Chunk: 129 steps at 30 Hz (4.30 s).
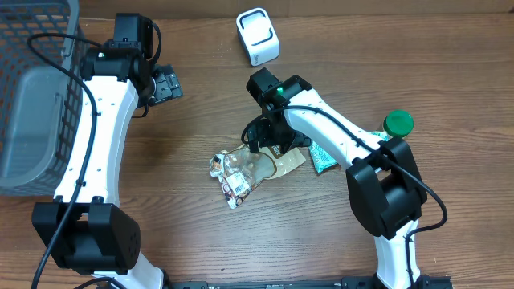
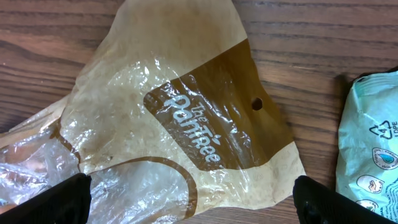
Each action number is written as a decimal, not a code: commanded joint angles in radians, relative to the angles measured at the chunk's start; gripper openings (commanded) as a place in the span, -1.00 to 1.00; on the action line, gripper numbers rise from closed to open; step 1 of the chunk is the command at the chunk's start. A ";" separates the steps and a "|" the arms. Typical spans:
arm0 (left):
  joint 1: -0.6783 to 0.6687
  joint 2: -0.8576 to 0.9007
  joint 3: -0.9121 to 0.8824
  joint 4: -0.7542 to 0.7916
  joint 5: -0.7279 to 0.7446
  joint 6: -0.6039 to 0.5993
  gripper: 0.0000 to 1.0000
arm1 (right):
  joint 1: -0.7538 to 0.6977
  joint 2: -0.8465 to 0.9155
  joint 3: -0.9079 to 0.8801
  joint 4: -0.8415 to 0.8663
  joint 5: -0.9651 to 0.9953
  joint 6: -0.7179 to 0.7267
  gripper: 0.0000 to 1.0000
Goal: Scan the item barcode
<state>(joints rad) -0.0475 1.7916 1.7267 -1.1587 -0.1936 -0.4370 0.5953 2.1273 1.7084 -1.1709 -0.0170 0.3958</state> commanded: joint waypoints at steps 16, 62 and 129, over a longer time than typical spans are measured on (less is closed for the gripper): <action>0.000 -0.013 0.009 0.000 0.004 0.014 0.99 | -0.008 -0.008 0.013 0.003 0.016 -0.012 1.00; 0.001 -0.013 0.009 0.000 0.004 0.014 0.99 | -0.008 -0.008 0.013 0.120 0.016 -0.011 1.00; 0.001 -0.013 0.009 0.000 0.004 0.014 0.99 | 0.072 -0.006 -0.154 0.227 -0.201 0.527 1.00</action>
<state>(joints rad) -0.0475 1.7916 1.7267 -1.1587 -0.1936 -0.4370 0.6682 2.1273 1.5612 -0.9665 -0.2695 0.8726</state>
